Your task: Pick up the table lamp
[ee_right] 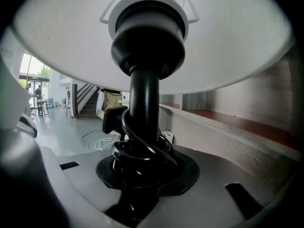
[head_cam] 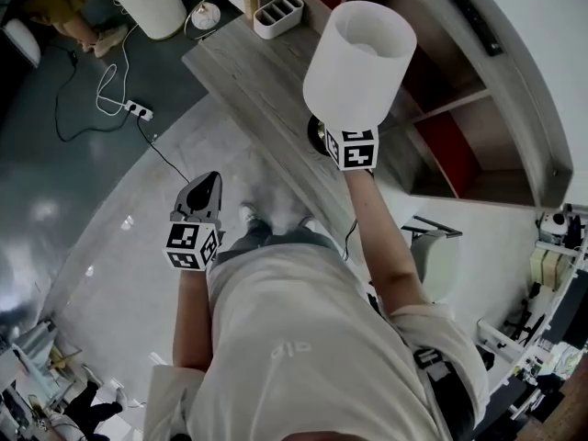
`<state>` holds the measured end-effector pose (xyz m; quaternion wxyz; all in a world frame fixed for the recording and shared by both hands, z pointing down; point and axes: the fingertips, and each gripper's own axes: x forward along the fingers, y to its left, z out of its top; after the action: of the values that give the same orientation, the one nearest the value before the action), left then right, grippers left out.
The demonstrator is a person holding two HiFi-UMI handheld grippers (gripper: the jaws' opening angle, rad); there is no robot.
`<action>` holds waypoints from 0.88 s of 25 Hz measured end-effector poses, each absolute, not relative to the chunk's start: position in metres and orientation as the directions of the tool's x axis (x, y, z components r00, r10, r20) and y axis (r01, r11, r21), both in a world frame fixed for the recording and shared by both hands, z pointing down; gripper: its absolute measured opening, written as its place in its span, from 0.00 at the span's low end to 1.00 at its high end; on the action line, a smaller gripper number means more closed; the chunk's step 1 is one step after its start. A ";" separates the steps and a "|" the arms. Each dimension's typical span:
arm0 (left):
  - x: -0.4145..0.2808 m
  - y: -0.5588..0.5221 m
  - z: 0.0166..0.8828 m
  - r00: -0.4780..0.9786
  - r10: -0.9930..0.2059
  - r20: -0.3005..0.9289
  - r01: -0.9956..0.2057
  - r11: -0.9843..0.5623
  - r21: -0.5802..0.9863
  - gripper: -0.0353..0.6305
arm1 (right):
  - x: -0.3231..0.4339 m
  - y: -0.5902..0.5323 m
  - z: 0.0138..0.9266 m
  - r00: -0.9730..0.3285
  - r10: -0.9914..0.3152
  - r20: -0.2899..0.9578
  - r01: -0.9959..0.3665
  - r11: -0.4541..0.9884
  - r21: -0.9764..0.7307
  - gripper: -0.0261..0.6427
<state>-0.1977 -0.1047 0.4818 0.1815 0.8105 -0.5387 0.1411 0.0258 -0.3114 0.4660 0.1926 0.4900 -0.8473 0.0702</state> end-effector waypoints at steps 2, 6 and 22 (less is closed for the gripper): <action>-0.196 -0.110 0.479 0.377 -0.831 0.409 -0.926 -0.348 0.147 0.08 | 0.023 -0.310 0.448 -0.463 -0.794 0.394 -0.847 0.528 0.068 0.25; -0.195 -0.118 0.473 0.375 -0.838 0.396 -0.927 -0.344 0.151 0.08 | 0.015 -0.299 0.420 -0.495 -0.768 0.405 -0.824 0.563 0.060 0.25; -0.179 -0.152 0.447 0.384 -0.863 0.328 -0.923 -0.357 0.142 0.08 | 0.022 -0.266 0.367 -0.551 -0.699 0.457 -0.778 0.628 0.023 0.25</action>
<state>-0.1789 -0.1521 0.4469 0.1528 0.8177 -0.5462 0.0988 0.0217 -0.2655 0.3667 0.2168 0.4214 -0.8758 0.0912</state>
